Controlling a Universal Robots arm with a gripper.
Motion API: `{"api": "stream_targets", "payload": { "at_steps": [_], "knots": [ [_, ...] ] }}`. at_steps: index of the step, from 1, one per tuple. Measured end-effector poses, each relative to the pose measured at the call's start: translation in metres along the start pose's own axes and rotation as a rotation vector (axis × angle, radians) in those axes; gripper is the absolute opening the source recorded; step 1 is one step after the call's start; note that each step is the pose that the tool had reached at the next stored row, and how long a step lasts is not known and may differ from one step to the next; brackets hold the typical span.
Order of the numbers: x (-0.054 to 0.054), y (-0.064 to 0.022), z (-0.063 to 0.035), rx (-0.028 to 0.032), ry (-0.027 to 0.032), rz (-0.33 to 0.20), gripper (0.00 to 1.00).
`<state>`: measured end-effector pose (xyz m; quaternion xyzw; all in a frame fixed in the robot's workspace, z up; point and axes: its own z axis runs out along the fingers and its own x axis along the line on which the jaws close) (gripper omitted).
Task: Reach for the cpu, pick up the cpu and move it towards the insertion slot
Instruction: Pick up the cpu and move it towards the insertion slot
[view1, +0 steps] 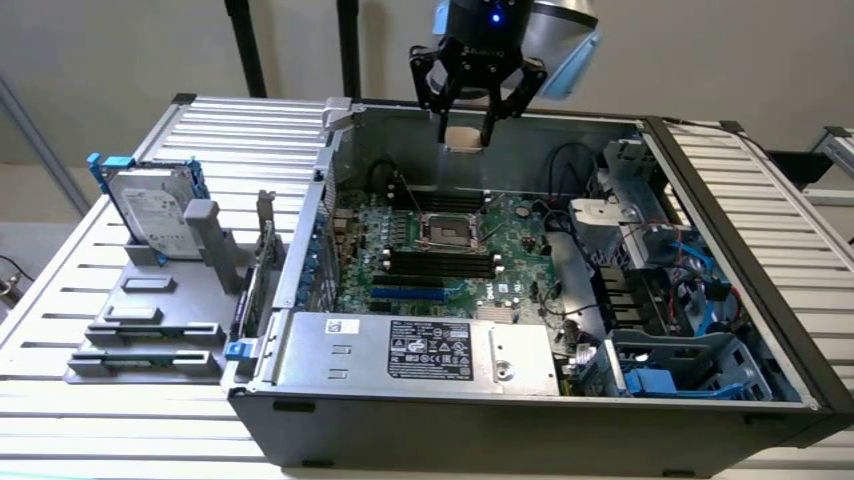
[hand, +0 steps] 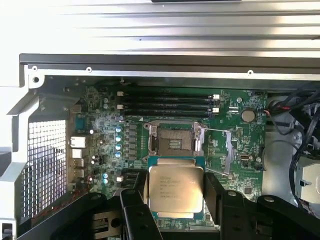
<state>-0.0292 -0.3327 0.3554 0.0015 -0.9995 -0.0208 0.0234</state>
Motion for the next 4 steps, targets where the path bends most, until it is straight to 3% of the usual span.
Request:
{"api": "stream_targets", "payload": {
  "at_steps": [4],
  "knots": [
    [0.0, 0.0, 0.0001, 0.0, 0.0, 0.0, 0.55]
  ]
}}
